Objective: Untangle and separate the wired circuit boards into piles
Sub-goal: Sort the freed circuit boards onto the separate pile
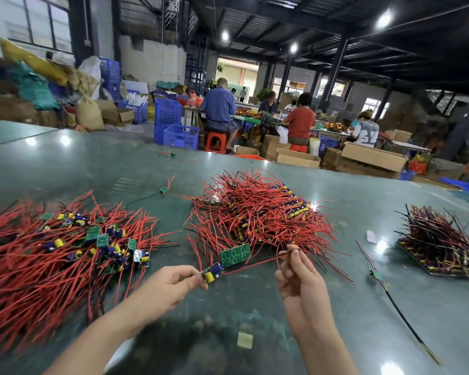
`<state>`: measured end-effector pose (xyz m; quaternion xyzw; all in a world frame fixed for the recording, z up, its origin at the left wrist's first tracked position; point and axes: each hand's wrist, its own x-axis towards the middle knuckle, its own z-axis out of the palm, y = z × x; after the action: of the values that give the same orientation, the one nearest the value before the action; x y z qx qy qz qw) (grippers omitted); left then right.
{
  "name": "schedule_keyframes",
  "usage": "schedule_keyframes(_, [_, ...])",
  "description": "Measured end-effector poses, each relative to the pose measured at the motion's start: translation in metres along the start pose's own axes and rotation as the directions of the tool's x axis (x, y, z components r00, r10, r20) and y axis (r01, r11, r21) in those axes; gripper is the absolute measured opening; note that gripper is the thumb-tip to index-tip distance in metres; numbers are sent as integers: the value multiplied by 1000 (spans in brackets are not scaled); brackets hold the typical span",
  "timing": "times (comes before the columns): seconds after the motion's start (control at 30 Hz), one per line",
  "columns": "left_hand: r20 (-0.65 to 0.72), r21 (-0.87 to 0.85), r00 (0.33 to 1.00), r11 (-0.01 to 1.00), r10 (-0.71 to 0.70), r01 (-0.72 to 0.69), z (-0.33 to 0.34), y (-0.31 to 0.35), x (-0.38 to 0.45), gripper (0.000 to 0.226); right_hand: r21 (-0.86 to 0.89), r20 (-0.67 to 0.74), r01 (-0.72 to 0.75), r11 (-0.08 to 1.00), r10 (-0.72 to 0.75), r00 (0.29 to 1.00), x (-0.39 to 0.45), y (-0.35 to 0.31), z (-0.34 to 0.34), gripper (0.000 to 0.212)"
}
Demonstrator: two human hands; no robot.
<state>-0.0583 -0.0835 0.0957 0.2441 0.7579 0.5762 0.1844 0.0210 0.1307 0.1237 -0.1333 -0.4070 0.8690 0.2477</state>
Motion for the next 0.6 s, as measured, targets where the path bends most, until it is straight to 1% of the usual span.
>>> schedule_keyframes(0.07, [-14, 35, 1000, 999, -3, 4, 1, 0, -1, 16, 10, -31, 26, 1000, -26, 999, 3, -5, -3, 13])
schedule_keyframes(0.1, [-34, 47, 999, 999, 13, -11, 1, 0, -1, 17, -5, -46, 41, 999, -42, 998, 4, -7, -4, 14])
schedule_keyframes(0.13, [-74, 96, 996, 995, 48, -41, 1, -1, 0, 20, -16, -49, 53, 998, -54, 997, 5, -8, -5, 16])
schedule_keyframes(0.2, [-182, 284, 974, 955, 135, -80, 1, -3, 2, 26, -15, -27, 63, 998, -64, 998, 4, -7, -4, 16])
schedule_keyframes(0.23, [-223, 363, 962, 929, 157, -67, 0, -4, 3, 27, -6, -8, 61, 998, -61, 998, 3, -6, -2, 16])
schedule_keyframes(0.27, [-250, 402, 955, 914, 159, -47, -2, -6, 4, 27, 12, 13, 55, 998, -55, 998, 2, -5, -1, 15])
schedule_keyframes(0.37, [-256, 404, 956, 914, 146, -31, -8, -8, 3, 27, 60, 48, 64, 996, -67, 997, 2, -6, -1, 16])
schedule_keyframes(0.47, [-249, 392, 955, 918, 162, -53, -10, -6, 2, 25, 81, 13, 91, 993, -92, 996, 5, -9, -3, 18])
schedule_keyframes(0.53, [-277, 485, 947, 875, 163, -9, -10, -7, 1, 24, 106, -25, 80, 991, -78, 997, 7, -11, -5, 17])
schedule_keyframes(0.6, [-306, 616, 938, 785, 163, 65, -8, -8, -1, 27, 114, -53, 76, 991, -70, 996, 8, -13, -7, 17])
